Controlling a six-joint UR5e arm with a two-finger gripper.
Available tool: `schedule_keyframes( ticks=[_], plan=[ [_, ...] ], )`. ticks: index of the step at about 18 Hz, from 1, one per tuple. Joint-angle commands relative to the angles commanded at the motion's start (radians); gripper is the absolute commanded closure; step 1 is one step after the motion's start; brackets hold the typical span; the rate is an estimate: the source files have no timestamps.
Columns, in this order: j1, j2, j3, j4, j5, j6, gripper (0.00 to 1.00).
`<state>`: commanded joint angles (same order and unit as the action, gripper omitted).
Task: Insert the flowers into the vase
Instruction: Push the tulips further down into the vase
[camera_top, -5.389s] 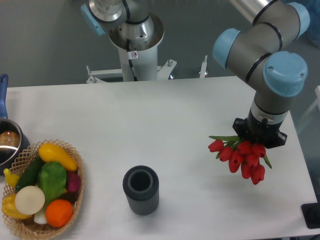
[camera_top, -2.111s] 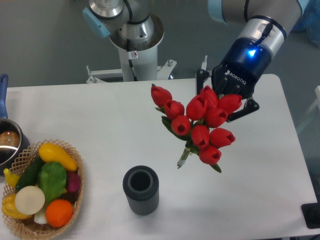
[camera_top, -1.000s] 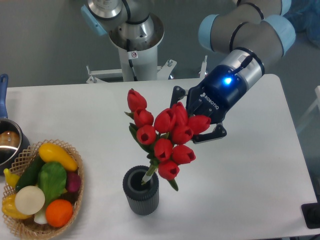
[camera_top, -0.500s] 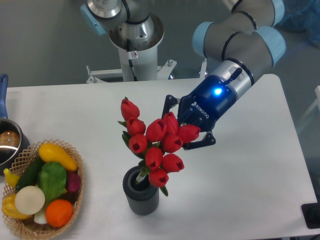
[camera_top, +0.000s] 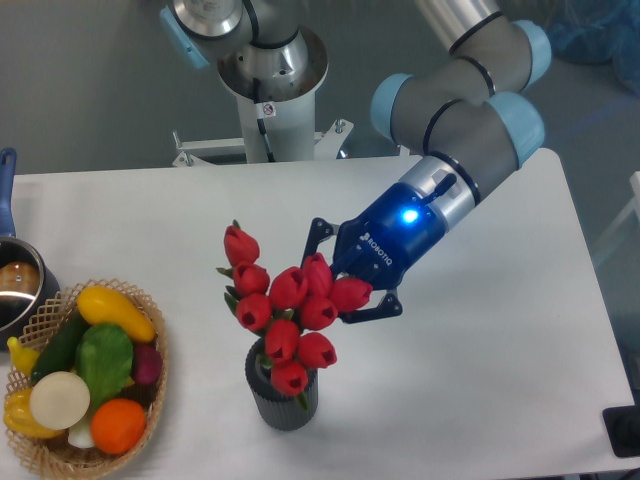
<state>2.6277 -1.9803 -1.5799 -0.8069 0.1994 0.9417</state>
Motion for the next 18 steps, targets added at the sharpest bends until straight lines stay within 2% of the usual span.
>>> schedule_keyframes(
  ticks=[5,10,13,18],
  plan=[
    [0.0,0.0,-0.06,0.0,0.0,0.085,0.89],
    [0.0,-0.023,-0.063,0.002,0.008,0.1,0.88],
    [-0.002,-0.029,-0.069,0.002,0.08,0.114,0.88],
    [-0.002,-0.038,-0.092,0.002,0.083,0.157,0.85]
  ],
)
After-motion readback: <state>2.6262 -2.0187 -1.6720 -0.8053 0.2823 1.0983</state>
